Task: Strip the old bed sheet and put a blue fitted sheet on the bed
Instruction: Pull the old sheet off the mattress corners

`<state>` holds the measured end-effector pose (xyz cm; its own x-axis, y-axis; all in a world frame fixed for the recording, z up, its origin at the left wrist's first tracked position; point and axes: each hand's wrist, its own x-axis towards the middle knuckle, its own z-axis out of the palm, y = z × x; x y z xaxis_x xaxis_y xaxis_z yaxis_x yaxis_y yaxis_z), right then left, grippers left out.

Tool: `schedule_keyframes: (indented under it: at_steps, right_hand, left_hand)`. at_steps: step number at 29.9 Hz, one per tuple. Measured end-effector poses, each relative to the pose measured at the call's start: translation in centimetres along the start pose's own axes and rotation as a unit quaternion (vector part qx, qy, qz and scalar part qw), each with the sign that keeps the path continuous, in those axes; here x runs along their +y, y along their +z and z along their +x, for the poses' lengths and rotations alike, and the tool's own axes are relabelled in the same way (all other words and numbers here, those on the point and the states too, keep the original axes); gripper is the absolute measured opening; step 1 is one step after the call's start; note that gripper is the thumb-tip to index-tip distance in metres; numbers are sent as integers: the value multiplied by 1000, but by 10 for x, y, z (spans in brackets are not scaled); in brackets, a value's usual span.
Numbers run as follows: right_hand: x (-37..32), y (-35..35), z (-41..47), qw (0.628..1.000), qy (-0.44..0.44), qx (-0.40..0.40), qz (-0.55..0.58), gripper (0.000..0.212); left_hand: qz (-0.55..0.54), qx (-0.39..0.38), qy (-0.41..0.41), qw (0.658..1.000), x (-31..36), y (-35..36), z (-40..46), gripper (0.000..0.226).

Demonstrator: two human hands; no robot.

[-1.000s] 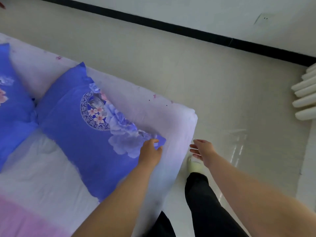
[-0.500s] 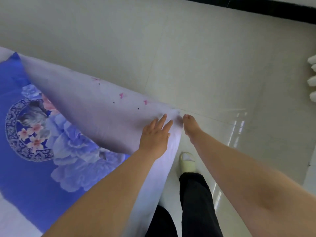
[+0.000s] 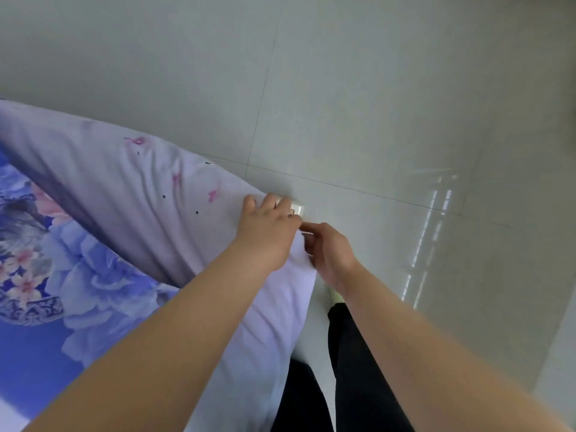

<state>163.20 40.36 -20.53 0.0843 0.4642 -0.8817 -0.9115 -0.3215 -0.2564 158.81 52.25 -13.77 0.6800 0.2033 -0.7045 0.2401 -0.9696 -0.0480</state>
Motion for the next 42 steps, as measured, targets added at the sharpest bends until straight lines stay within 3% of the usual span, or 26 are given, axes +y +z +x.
schedule_keyframes:
  at_steps: [1,4,8,13,15,16,19,21,24,26,27,30,32,34,35,37,39,42]
  right_hand:
    - [3,2,2,1000,15,11,-12,34]
    - [9,7,10,971,37,65,-229,36]
    - [18,15,19,935,155,-11,-320,72]
    - [23,17,17,872,204,-28,-444,61]
    - [24,19,12,841,178,-36,-510,56]
    - [25,19,11,843,157,-34,-513,50]
    - [25,21,9,906,67,-2,-419,26]
    - [21,20,4,950,-14,78,-301,20]
    - [16,21,-4,959,-112,184,-186,23]
    - [14,26,-9,961,-66,224,-149,31]
    - [12,25,-11,970,9,219,-108,40]
    - [4,13,-27,965,256,29,-43,67]
    - [3,10,-30,956,270,-61,-98,58]
    - [6,20,-28,953,165,-57,-249,29]
    - [7,29,-31,929,73,-33,-360,23]
    - [18,49,-31,850,-96,-7,-517,29]
    - [31,64,-44,812,-253,15,-526,30]
    - [43,75,-63,809,-433,-11,-398,27]
  left_hand:
    - [1,16,-7,1000,-3,1,-9,50]
    - [-22,110,-34,993,-10,16,-36,31]
    - [-26,167,-66,983,-18,37,-69,44]
    - [-40,206,-81,974,-23,51,-89,40]
    - [-46,211,-81,973,-23,52,-91,42]
    - [-44,213,-81,973,-22,51,-91,43]
    - [-40,213,-82,973,-21,48,-93,45]
    - [-39,208,-83,974,-18,46,-93,42]
    - [-43,213,-91,972,-13,44,-91,40]
    - [-52,223,-93,969,-11,44,-89,41]
    - [-56,230,-93,967,-9,45,-89,41]
    - [-62,248,-93,962,-10,50,-92,44]
    - [-62,253,-98,960,-12,56,-98,46]
    - [-59,262,-101,958,-16,62,-104,45]
    - [-60,268,-100,956,-17,64,-106,43]
    - [-67,280,-102,952,-18,67,-109,40]
    - [-73,294,-107,947,-19,68,-111,36]
    - [-79,305,-105,943,-20,71,-114,30]
